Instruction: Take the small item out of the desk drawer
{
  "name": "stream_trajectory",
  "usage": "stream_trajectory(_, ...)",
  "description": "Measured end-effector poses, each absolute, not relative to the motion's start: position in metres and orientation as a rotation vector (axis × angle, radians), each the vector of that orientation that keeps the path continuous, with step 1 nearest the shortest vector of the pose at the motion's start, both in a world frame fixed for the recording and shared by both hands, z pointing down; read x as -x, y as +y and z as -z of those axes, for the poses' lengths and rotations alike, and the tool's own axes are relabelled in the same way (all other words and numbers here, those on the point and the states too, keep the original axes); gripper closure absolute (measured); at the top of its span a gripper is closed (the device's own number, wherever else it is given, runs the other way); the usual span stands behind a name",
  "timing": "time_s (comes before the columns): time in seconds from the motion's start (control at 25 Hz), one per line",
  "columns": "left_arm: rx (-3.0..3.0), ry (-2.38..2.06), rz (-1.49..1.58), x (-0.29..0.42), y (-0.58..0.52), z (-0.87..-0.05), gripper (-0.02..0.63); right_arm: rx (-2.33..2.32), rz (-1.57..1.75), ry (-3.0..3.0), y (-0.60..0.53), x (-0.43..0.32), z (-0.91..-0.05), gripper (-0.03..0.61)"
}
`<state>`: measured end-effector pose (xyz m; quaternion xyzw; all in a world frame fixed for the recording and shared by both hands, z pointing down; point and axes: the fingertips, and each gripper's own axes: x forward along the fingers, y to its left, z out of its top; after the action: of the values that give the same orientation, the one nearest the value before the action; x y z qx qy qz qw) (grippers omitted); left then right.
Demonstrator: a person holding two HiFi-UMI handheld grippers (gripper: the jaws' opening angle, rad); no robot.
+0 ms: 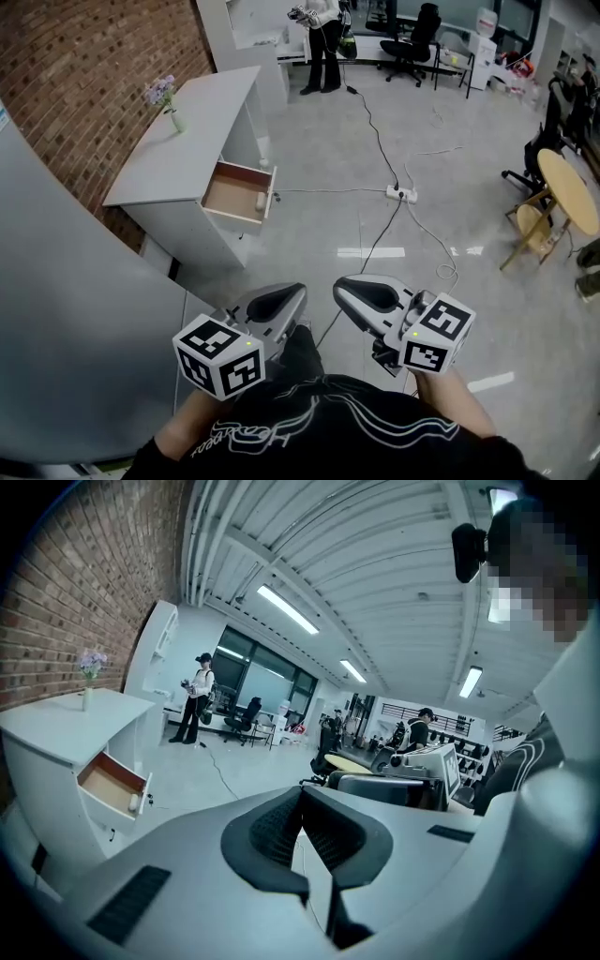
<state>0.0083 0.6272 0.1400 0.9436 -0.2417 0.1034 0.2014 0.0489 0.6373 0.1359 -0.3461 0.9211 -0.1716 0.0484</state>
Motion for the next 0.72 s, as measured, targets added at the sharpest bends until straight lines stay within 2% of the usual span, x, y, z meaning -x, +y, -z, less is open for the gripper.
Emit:
stream_trajectory(0.32,-2.602,-0.644,-0.293,0.009,0.539,-0.170,0.592,1.060,0.581,2.793,0.548,-0.037,-0.162,0.522)
stream_trajectory(0.72,-2.507,-0.705,-0.340,0.019,0.348,-0.197,0.592,1.055,0.733,2.803,0.364,-0.031,-0.191,0.522)
